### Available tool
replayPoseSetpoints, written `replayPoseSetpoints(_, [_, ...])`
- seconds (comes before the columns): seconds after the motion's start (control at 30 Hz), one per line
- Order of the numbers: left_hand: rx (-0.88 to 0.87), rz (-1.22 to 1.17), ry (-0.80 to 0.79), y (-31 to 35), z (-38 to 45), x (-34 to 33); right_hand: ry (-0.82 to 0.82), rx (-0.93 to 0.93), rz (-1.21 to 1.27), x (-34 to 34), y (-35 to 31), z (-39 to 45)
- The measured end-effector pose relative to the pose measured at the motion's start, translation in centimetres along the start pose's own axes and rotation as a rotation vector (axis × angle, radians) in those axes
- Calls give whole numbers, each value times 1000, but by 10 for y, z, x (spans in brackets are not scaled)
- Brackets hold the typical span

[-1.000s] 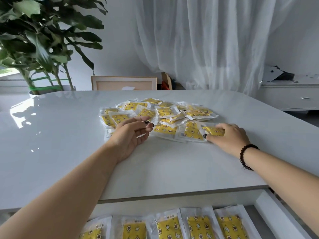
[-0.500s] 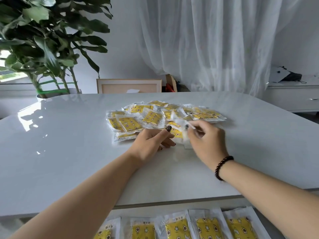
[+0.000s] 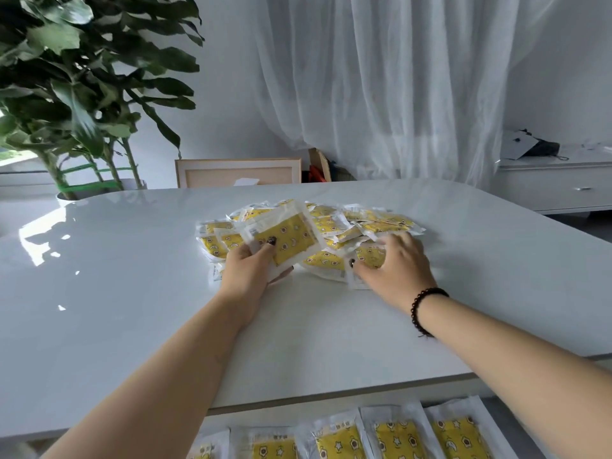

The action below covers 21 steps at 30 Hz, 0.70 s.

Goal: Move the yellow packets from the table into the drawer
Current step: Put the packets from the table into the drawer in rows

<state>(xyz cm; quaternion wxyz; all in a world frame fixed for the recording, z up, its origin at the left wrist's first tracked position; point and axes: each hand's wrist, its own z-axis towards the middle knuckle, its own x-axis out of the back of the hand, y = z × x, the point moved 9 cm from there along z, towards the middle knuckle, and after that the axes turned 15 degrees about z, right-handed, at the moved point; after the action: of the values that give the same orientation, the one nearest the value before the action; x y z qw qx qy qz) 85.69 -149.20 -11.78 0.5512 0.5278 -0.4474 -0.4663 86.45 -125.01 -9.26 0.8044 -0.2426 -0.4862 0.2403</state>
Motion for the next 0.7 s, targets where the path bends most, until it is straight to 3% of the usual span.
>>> replayPoseSetpoints(0.07, [10, -42, 28, -1, 2, 4, -87, -155, -165, -5, 21, 0])
replayPoseSetpoints(0.17, [33, -51, 3, -5, 4, 1, -106, -120, -201, -10, 17, 0])
replayPoseSetpoints(0.27, [-7, -28, -38, -1, 0, -4, -132, -49, -45, -11, 10, 1])
replayPoseSetpoints(0.4, [-168, 266, -78, 5, -6, -11, -75, 50, 288, -1, -1, -3])
replayPoseSetpoints(0.47, [-269, 410, -145, 10, -9, -19, -25, -36, 322, 5, 6, -2])
replayPoseSetpoints(0.57, [-360, 424, -189, 22, -16, -26, -4, -208, 187, 4, 21, -2])
replayPoseSetpoints(0.7, [-313, 412, -201, 20, -17, -28, 16, -257, 309, 8, 28, 2])
